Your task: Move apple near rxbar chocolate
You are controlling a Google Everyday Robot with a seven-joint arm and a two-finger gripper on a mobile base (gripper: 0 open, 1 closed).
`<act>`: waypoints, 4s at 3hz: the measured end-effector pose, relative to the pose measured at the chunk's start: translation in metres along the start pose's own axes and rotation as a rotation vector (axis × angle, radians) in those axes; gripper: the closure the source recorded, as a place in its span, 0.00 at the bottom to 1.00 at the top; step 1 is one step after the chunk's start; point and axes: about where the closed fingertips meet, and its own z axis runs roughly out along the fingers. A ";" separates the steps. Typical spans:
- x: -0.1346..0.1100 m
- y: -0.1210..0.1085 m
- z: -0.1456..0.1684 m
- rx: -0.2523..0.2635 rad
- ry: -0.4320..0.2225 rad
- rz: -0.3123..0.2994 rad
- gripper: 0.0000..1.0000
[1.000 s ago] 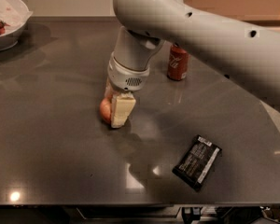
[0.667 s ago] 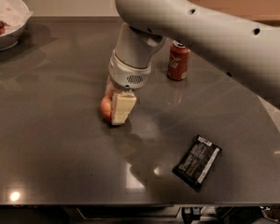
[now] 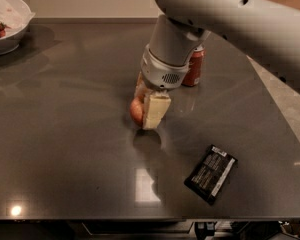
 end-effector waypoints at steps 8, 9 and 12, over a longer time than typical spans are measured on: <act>0.098 0.089 -0.015 0.041 0.042 0.116 0.14; 0.097 0.090 -0.012 0.046 0.039 0.115 0.00; 0.102 0.082 -0.030 0.045 0.001 0.121 0.00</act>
Offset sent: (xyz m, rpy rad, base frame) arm -0.0254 -0.1014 0.0056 -0.0412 -0.0455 -0.0824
